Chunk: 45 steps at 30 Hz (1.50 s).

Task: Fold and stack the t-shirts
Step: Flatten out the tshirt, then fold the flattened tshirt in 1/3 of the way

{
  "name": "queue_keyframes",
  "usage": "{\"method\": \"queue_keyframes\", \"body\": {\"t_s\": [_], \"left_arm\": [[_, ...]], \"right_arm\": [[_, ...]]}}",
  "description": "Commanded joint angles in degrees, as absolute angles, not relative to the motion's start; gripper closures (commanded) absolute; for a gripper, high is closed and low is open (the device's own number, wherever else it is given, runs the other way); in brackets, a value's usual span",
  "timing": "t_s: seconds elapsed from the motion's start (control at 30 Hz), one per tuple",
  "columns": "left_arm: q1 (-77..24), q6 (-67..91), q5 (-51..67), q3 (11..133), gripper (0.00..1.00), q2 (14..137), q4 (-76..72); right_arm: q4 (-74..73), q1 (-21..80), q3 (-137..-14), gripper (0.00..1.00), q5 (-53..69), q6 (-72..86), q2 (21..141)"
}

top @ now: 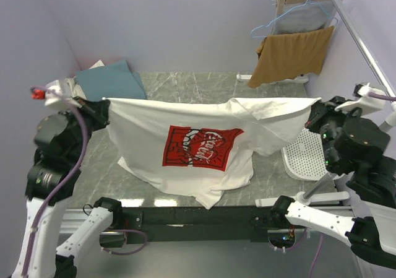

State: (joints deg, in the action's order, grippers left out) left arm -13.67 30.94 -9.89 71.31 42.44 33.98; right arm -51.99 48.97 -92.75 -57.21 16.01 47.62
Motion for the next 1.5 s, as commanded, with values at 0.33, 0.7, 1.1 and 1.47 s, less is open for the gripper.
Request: {"method": "queue_keyframes", "body": {"t_s": [0.33, 0.7, 1.1, 1.47], "left_arm": [[-13.36, 37.44, -18.88, 63.55, 0.99, 55.79, 25.32], [-12.05, 39.2, -30.24, 75.92, 0.99, 93.14, 18.11], [-9.49, 39.11, -20.4, 77.63, 0.99, 106.18, 13.02], [-12.74, 47.45, -26.53, 61.09, 0.99, 90.63, 15.9]], "right_arm": [[-27.96, 40.82, -93.25, 0.99, -52.31, -2.46, 68.43], [-27.42, 26.55, -104.47, 1.0, -36.66, 2.37, 96.83], [-32.7, 26.28, -109.02, 1.0, -29.45, 6.14, 108.91], [-34.63, 29.79, -77.8, 1.0, -22.33, 14.75, 86.76]]}}
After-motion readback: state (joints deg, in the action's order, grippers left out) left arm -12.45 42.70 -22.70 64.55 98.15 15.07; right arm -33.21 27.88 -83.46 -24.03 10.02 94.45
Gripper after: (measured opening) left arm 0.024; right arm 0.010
